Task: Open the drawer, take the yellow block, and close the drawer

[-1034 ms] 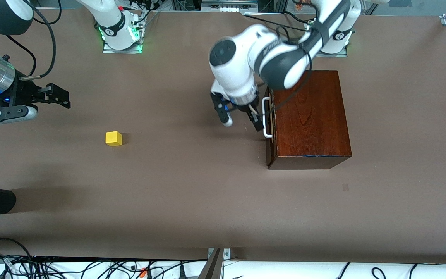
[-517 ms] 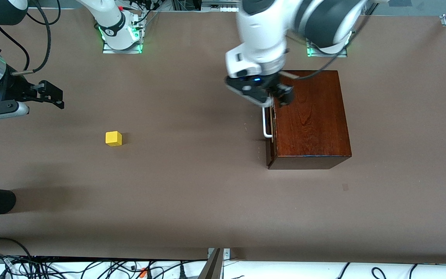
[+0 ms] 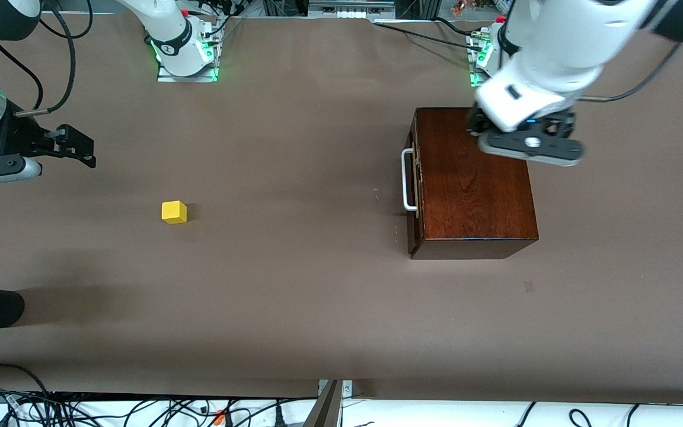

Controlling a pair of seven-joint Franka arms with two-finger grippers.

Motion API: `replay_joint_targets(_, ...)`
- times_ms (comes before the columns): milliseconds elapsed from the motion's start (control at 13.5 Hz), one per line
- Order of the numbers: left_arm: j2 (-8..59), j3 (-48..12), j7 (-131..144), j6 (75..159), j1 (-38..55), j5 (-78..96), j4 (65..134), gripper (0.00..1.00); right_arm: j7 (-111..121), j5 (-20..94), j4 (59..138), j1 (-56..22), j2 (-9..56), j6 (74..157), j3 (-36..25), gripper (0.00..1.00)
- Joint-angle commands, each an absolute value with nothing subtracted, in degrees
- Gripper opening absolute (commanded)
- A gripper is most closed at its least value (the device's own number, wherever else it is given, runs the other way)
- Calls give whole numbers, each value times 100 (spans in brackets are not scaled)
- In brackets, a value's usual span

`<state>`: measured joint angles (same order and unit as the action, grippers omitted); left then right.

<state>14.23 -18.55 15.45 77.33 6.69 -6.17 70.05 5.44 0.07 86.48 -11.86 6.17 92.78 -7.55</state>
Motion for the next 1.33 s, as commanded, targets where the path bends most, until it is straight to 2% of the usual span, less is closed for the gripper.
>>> replay_joint_targets(0,924,-995,1198,7708,764,-54,7478,100,545,-18,8525,-1116,642,9149,-721,100)
replay_joint_targets(295,634,-459,696,7935,730,-44,7909,100,545,-18,8525,-1116,642,9149,-729,100)
replay_joint_targets(591,-51,9,308,8778,738,281,9112,100,545,-18,8525,-1116,642,9149,-729,100)
replay_joint_targets(886,-44,271,-112,8798,747,202,9079,100,545,-18,8525,-1099,650,9149,-747,100)
replay_joint_targets(1256,-9,290,53,8789,738,202,9035,100,545,-18,8525,-1099,650,9149,-747,100)
